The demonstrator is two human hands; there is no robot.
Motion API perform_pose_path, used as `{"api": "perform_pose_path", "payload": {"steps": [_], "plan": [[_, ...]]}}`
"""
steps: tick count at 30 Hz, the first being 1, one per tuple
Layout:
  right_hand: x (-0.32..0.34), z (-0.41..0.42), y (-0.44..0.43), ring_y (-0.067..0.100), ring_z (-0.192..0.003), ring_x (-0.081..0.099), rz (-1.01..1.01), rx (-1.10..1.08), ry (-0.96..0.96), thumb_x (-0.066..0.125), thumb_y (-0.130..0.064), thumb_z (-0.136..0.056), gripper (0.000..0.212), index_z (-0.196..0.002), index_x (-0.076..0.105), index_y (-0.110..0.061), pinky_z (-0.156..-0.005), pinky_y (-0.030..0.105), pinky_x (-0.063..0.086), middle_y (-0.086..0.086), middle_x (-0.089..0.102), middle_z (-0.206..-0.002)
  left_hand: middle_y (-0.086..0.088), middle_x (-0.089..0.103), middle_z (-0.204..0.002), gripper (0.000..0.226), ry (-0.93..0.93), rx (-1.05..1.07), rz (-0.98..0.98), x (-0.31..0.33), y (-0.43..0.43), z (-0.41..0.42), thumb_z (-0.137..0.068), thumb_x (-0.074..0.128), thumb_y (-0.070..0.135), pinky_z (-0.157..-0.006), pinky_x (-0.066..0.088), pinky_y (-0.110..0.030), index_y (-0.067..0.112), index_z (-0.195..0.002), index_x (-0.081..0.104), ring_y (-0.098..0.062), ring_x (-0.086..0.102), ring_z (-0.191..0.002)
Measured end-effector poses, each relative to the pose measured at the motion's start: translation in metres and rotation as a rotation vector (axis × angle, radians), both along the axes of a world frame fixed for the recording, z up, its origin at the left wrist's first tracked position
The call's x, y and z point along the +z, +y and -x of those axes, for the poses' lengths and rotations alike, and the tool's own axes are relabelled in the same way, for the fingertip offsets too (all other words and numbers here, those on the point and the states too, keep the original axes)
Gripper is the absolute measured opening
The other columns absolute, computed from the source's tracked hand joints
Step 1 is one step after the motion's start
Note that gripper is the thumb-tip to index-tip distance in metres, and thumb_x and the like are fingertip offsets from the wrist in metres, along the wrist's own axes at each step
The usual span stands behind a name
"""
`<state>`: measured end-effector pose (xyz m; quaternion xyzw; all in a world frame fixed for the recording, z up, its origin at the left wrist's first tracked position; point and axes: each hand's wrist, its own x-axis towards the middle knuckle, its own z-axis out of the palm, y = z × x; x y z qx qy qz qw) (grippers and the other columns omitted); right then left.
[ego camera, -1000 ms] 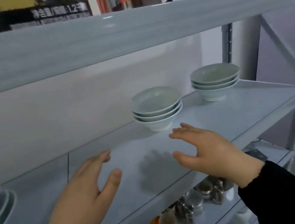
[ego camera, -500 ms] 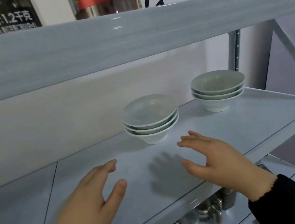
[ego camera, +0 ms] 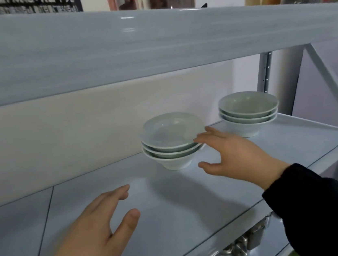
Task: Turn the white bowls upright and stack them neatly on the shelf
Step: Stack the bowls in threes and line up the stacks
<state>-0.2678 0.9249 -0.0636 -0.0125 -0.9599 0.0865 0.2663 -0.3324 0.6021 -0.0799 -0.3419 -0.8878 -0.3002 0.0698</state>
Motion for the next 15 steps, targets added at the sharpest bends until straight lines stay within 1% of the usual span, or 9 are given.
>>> {"api": "perform_pose_path", "payload": {"steps": [2,3,5,6,8,9,12,14,15], "plan": [[0.011,0.021,0.004,0.006,-0.145,0.034,-0.053,0.009,-0.109,0.070,-0.050,-0.084,0.064,-0.143,0.051,-0.031,-0.108,0.029,0.042,-0.011,0.048,-0.150,0.043,0.044,-0.124,0.063,-0.019,0.005,-0.008,-0.002,-0.001,0.001,-0.074,0.033,0.073,-0.079,0.036,-0.005,0.053,-0.133,0.040,0.022,0.039,-0.110],[0.015,0.032,0.007,0.009,-0.141,0.041,-0.093,0.011,-0.181,0.069,-0.052,-0.084,0.064,-0.143,0.051,-0.033,-0.105,0.028,0.042,-0.011,0.050,-0.148,0.044,0.043,-0.124,0.063,-0.013,0.016,-0.013,-0.003,-0.002,0.001,-0.074,0.034,0.074,-0.080,0.035,-0.004,0.053,-0.133,0.041,0.025,0.035,-0.112],[0.022,0.054,0.012,0.016,-0.119,0.057,-0.215,0.031,-0.301,0.067,-0.056,-0.083,0.055,-0.133,0.056,-0.034,-0.094,0.031,0.048,-0.010,0.060,-0.131,0.048,0.031,-0.131,0.060,0.016,0.057,-0.025,-0.002,-0.001,0.000,-0.076,0.030,0.076,-0.078,0.037,-0.005,0.056,-0.131,0.041,0.025,0.037,-0.111],[0.024,0.064,0.014,0.017,-0.108,0.060,-0.272,0.046,-0.344,0.066,-0.056,-0.083,0.048,-0.126,0.059,-0.035,-0.087,0.032,0.049,-0.009,0.064,-0.119,0.049,0.024,-0.134,0.058,0.023,0.081,-0.029,0.000,0.000,-0.002,-0.077,0.027,0.079,-0.076,0.039,-0.008,0.058,-0.129,0.039,0.023,0.040,-0.109],[0.026,0.079,0.018,0.018,-0.094,0.060,-0.347,0.072,-0.410,0.066,-0.052,-0.083,0.035,-0.113,0.062,-0.033,-0.077,0.033,0.050,-0.008,0.065,-0.103,0.051,0.021,-0.134,0.057,0.026,0.126,-0.046,0.002,0.000,-0.007,-0.073,0.022,0.085,-0.074,0.040,-0.010,0.064,-0.124,0.037,0.022,0.041,-0.109],[0.027,0.084,0.020,0.019,-0.089,0.060,-0.374,0.087,-0.432,0.066,-0.049,-0.083,0.030,-0.107,0.063,-0.031,-0.075,0.033,0.051,-0.006,0.065,-0.097,0.051,0.023,-0.133,0.054,0.021,0.150,-0.054,0.003,0.002,-0.011,-0.073,0.022,0.085,-0.073,0.041,-0.009,0.065,-0.121,0.036,0.021,0.044,-0.109],[0.027,0.095,0.024,0.019,-0.079,0.059,-0.414,0.152,-0.436,0.065,-0.044,-0.080,0.023,-0.094,0.064,-0.026,-0.069,0.034,0.051,-0.003,0.064,-0.086,0.049,0.041,-0.123,0.049,0.011,0.228,-0.058,0.001,0.005,-0.023,-0.075,0.027,0.079,-0.075,0.040,-0.008,0.065,-0.121,0.036,0.011,0.055,-0.097],[0.026,0.098,0.029,0.016,-0.075,0.057,-0.394,0.215,-0.411,0.065,-0.043,-0.078,0.019,-0.088,0.062,-0.027,-0.066,0.033,0.047,-0.005,0.062,-0.081,0.050,0.041,-0.121,0.049,0.010,0.281,-0.051,-0.002,0.007,-0.032,-0.073,0.030,0.077,-0.077,0.039,-0.010,0.064,-0.119,0.038,0.021,0.046,-0.102],[0.024,0.099,0.031,0.015,-0.074,0.055,-0.391,0.246,-0.394,0.065,-0.042,-0.077,0.017,-0.086,0.061,-0.028,-0.065,0.032,0.046,-0.006,0.061,-0.079,0.053,0.036,-0.123,0.047,0.009,0.308,-0.053,-0.005,0.007,-0.037,-0.074,0.030,0.078,-0.078,0.040,-0.011,0.065,-0.118,0.039,0.026,0.040,-0.106]]}}
